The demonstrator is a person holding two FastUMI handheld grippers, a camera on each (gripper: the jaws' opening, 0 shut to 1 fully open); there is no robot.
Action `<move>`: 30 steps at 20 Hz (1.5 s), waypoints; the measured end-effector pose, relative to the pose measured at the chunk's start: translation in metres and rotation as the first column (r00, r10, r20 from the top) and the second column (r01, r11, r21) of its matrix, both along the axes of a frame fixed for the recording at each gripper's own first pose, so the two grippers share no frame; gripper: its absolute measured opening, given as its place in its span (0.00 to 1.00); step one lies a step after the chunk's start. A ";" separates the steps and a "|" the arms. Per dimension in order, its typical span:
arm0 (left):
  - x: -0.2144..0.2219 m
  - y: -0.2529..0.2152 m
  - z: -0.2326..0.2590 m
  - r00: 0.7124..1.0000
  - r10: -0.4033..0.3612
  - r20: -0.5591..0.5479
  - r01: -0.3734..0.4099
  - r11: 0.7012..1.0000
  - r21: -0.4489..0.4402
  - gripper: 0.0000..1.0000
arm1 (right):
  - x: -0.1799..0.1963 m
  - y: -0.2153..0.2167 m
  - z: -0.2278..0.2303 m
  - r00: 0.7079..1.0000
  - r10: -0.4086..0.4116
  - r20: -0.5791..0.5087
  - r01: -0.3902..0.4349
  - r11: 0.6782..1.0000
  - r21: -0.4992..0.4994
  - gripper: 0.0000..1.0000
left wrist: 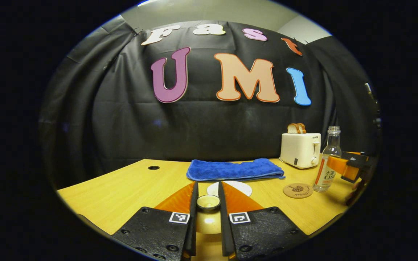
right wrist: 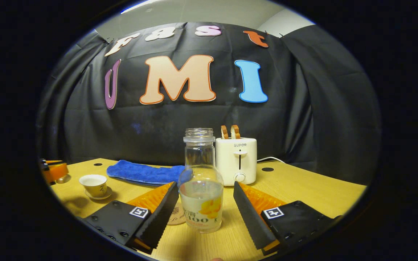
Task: Open the teacup lid with one hand, grasp the water bottle and pour water into the teacup with the other hand; after pouring, place the water bottle on the coaster and then close the teacup lid.
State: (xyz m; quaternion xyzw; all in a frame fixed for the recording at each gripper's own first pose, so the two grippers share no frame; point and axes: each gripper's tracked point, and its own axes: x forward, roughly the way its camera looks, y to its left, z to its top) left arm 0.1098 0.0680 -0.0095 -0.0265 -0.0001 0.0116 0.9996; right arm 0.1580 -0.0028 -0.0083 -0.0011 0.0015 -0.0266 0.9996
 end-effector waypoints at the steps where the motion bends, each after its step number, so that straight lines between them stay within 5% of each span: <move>1: -0.006 0.004 0.001 1.000 0.006 0.003 -0.006 1.000 0.002 0.25 | 0.007 0.000 -0.002 1.000 0.003 -0.002 -0.003 1.000 0.001 0.98; 5: -0.024 0.019 0.001 0.999 0.037 0.003 -0.037 0.999 0.004 0.25 | 0.029 0.000 -0.003 1.000 0.018 -0.006 -0.018 1.000 0.003 0.92; 6: -0.028 0.022 0.001 0.999 0.044 0.002 -0.044 0.999 0.005 0.25 | 0.032 0.001 -0.002 1.000 0.021 -0.001 -0.021 1.000 0.005 0.98; 9: -0.034 0.027 0.000 0.998 0.063 0.002 -0.063 0.998 0.006 0.25 | 0.035 0.001 -0.003 1.000 0.023 -0.004 -0.023 1.000 -0.002 0.82; 15: -0.036 0.027 0.000 0.998 0.062 0.001 -0.062 0.998 0.007 0.25 | 0.028 0.000 -0.003 1.000 0.001 -0.008 -0.001 1.000 -0.017 0.73; 20: -0.034 0.020 0.000 1.000 0.011 0.004 -0.011 1.000 0.005 0.27 | 0.020 0.021 0.010 0.999 0.033 0.014 -0.028 0.965 -0.261 0.73; 22: -0.034 0.019 0.000 1.000 -0.002 0.006 0.002 1.000 0.005 0.25 | 0.015 0.051 0.023 0.996 0.079 0.030 -0.062 0.919 -0.389 0.73; 24: -0.034 0.021 0.000 1.000 -0.008 0.005 0.008 1.000 0.004 0.25 | 0.016 0.083 0.034 0.992 0.125 0.026 -0.091 0.836 -0.540 0.72; 30: -0.031 0.045 -0.001 1.000 0.016 0.003 -0.016 1.000 0.005 0.25 | 0.028 0.177 -0.004 0.958 0.262 -0.112 -0.230 0.480 -0.847 0.75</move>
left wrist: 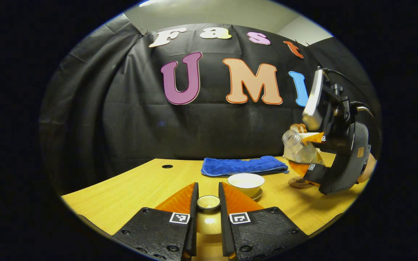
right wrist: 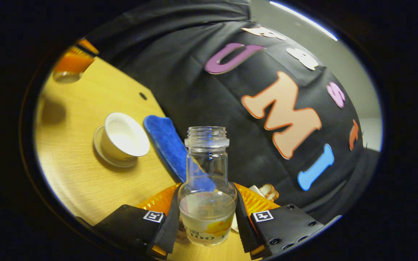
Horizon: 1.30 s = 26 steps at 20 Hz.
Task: Open the teacup lid with one hand, grasp the water bottle and pour water into the teacup with the other hand; after pouring, place the water bottle on the coaster and then close the teacup lid.
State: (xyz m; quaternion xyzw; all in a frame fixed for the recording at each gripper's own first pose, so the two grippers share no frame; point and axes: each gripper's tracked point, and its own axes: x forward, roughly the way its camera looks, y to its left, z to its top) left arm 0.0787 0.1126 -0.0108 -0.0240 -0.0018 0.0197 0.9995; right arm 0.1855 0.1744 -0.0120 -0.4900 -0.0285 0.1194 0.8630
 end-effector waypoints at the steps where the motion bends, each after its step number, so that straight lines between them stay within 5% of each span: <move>1: -0.001 0.008 -0.001 1.000 0.017 -0.002 -0.017 1.000 0.000 0.25 | -0.001 0.010 -0.012 1.000 0.016 -0.002 -0.016 0.998 -0.054 0.73; 13: 0.000 0.047 -0.006 0.995 0.097 -0.010 -0.097 0.995 -0.005 0.25 | 0.012 0.029 -0.023 0.997 0.051 0.064 -0.020 0.907 -0.420 0.73; 26: -0.001 0.047 -0.007 0.995 0.097 -0.012 -0.097 0.995 -0.005 0.26 | 0.023 0.039 -0.008 0.981 0.150 0.125 -0.014 0.693 -0.720 0.74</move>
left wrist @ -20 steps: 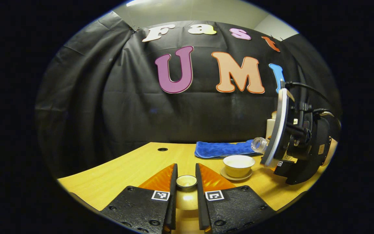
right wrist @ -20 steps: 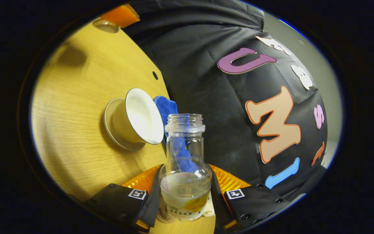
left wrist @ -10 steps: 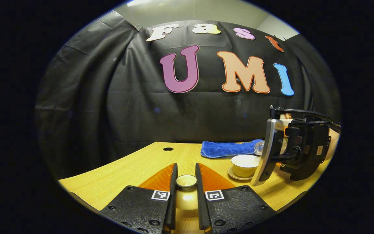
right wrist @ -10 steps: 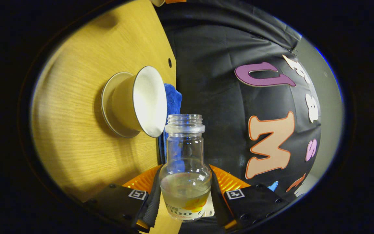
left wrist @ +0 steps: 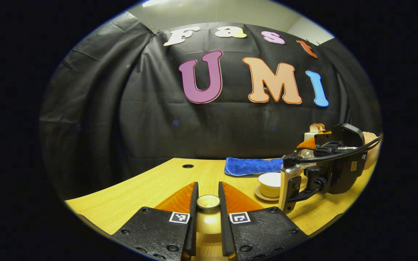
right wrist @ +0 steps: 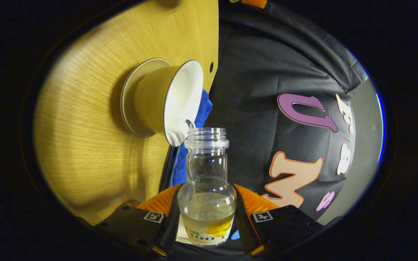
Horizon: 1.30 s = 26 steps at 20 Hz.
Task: Open the teacup lid with one hand, grasp the water bottle and pour water into the teacup with the other hand; after pouring, place the water bottle on the coaster and then close the teacup lid.
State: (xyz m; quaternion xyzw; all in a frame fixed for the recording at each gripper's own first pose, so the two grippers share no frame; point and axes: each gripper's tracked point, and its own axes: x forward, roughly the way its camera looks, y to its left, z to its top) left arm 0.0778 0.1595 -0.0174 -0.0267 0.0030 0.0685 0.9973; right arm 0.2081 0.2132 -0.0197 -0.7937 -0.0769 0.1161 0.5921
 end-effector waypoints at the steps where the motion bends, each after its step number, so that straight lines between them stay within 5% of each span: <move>1: 0.000 0.000 0.001 1.000 0.000 0.001 0.000 1.000 0.000 0.27 | 0.000 0.001 0.002 1.000 0.010 0.008 -0.009 1.000 -0.020 0.75; 26: 0.000 -0.001 0.000 1.000 -0.005 -0.001 0.005 1.000 -0.002 0.25 | -0.001 0.029 0.027 0.977 0.184 0.104 -0.135 0.920 -0.368 0.72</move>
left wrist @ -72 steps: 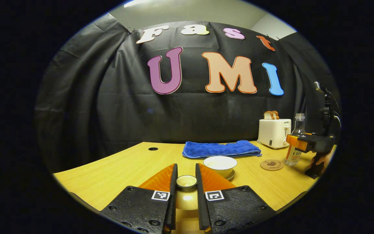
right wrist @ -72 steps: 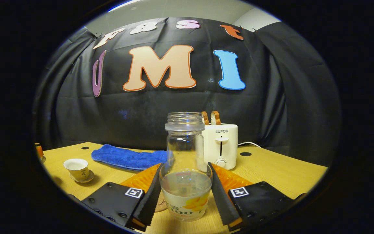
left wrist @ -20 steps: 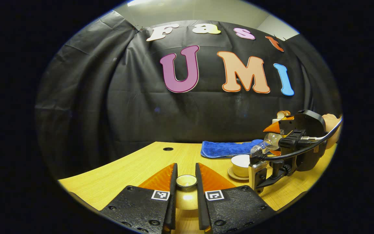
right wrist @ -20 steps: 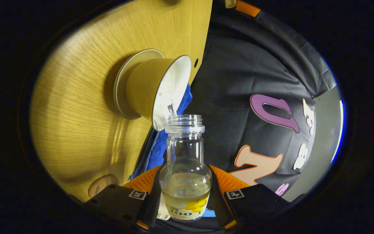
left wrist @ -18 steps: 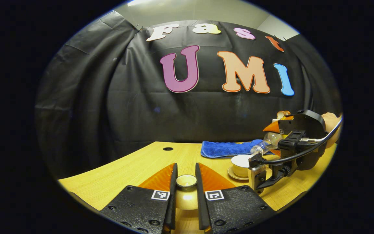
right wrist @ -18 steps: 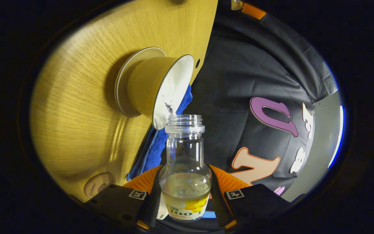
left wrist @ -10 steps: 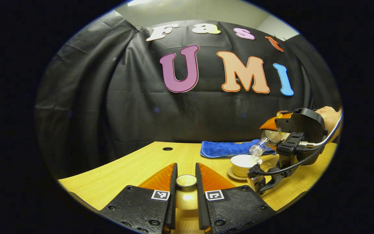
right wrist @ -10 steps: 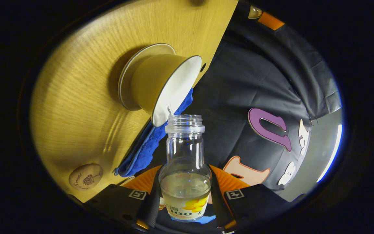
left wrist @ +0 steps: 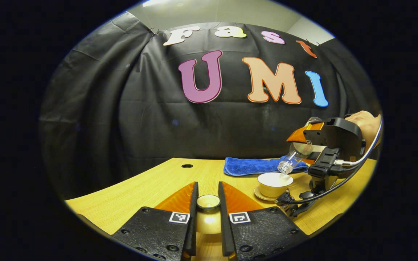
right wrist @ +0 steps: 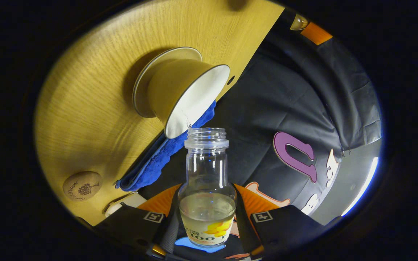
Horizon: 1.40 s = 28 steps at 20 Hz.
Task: Open the teacup lid with one hand, grasp the water bottle and pour water into the teacup with the other hand; after pouring, place the water bottle on the coaster and then close the teacup lid.
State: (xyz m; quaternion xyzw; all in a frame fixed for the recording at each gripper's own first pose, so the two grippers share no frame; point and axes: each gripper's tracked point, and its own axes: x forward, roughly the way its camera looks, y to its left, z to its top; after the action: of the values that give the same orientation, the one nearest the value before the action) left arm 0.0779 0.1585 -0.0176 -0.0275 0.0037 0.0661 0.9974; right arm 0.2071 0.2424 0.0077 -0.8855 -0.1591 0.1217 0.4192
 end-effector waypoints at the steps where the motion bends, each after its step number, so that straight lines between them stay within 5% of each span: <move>1: 0.000 0.000 0.000 1.000 0.000 0.001 0.000 1.000 0.000 0.25 | -0.001 0.001 -0.001 1.000 0.000 -0.003 0.000 1.000 0.000 0.71; 6: 0.000 0.000 0.000 1.000 0.001 0.001 -0.001 1.000 0.000 0.25 | 0.002 -0.002 -0.006 0.999 -0.011 -0.041 0.012 0.999 0.030 0.71; 9: 0.000 0.000 0.000 1.000 0.007 0.001 -0.007 1.000 0.002 0.25 | 0.004 -0.009 -0.015 0.988 -0.040 -0.146 0.063 0.986 0.157 0.71; 13: 0.001 0.001 0.000 1.000 0.008 0.001 -0.008 1.000 0.001 0.25 | 0.001 -0.011 -0.005 0.960 -0.051 -0.274 0.151 0.922 0.356 0.75; 15: 0.001 0.001 0.000 1.000 0.008 0.002 -0.008 1.000 0.002 0.25 | -0.001 -0.014 0.005 0.945 -0.037 -0.324 0.197 0.856 0.478 0.76; 16: 0.000 0.001 0.000 1.000 0.008 0.002 -0.008 1.000 0.003 0.25 | -0.002 -0.018 0.009 0.933 -0.023 -0.359 0.228 0.809 0.541 0.71; 17: 0.000 0.001 0.000 1.000 0.008 0.003 -0.008 1.000 0.003 0.25 | -0.003 -0.023 0.013 0.910 -0.004 -0.415 0.283 0.738 0.613 0.77; 20: 0.001 0.001 0.000 1.000 0.007 0.003 -0.007 1.000 0.003 0.25 | -0.005 -0.036 0.033 0.867 0.093 -0.489 0.379 0.514 0.769 0.71; 22: 0.001 0.001 -0.001 1.000 0.007 0.004 -0.007 1.000 0.004 0.25 | -0.009 -0.054 0.043 0.841 0.185 -0.509 0.442 0.310 0.842 0.77; 24: 0.000 0.001 0.000 1.000 0.007 0.005 -0.007 1.000 0.006 0.25 | -0.010 -0.074 0.052 0.823 0.273 -0.498 0.491 0.099 0.866 0.72; 28: 0.000 0.001 0.000 1.000 0.007 0.005 -0.007 1.000 0.005 0.25 | -0.005 -0.116 0.039 0.820 0.363 -0.443 0.537 -0.217 0.815 0.77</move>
State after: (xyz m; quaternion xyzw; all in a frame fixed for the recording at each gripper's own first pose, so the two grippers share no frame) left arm 0.0780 0.1597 -0.0177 -0.0251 0.0010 0.0693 0.9973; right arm 0.2025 0.1266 0.0470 -0.1426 0.0081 0.1680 0.9754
